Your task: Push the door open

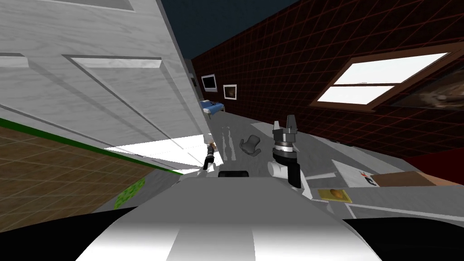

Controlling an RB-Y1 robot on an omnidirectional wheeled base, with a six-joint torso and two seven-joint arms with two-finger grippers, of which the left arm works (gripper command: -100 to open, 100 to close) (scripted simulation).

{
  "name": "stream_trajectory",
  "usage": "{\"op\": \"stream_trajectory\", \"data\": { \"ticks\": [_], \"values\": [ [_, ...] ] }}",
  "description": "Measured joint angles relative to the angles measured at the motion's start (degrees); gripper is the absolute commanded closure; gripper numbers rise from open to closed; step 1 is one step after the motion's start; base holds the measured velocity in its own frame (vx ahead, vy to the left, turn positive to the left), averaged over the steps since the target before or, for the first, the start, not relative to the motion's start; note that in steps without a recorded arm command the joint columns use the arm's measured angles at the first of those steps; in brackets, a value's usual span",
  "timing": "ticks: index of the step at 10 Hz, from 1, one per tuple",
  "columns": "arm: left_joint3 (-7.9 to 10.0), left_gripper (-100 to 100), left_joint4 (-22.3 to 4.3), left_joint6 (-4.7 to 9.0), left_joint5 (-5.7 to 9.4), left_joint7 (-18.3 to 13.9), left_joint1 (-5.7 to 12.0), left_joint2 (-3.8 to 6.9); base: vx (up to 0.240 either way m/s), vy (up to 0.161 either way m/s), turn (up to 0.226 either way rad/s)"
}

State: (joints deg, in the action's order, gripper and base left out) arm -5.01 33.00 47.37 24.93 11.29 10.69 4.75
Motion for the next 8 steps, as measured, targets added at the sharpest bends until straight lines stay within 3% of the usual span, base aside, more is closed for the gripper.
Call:
{"op": "stream_trajectory", "data": {
  "ticks": [1, 2, 3, 5, 6, 8],
  "values": [
    [0.63, 100, 0.48, -0.12, 0.45, 0.48, -0.27, 0.04, 0.21, -0.062, 0.062],
    [1.11, 100, -2.47, 1.18, 0.86, 0.02, 1.36, 0.4, 0.137, -0.037, 0.019],
    [1.52, 100, -1.68, 1.22, 1.13, 0.07, 1.07, 0.66, 0.14, -0.047, 0.046],
    [2.57, 100, -3.55, 1.79, 1.97, 0.14, 2.09, 0.95, 0.174, -0.049, 0.048],
    [2.98, 100, -2.26, 1.39, 2.24, 0.57, 1.32, 0.95, 0.193, -0.025, 0.045],
    [3.88, 100, -2.22, 1.41, 2.94, 1.04, 1.19, 1.06, 0.149, -0.048, 0.044]
  ]
}}
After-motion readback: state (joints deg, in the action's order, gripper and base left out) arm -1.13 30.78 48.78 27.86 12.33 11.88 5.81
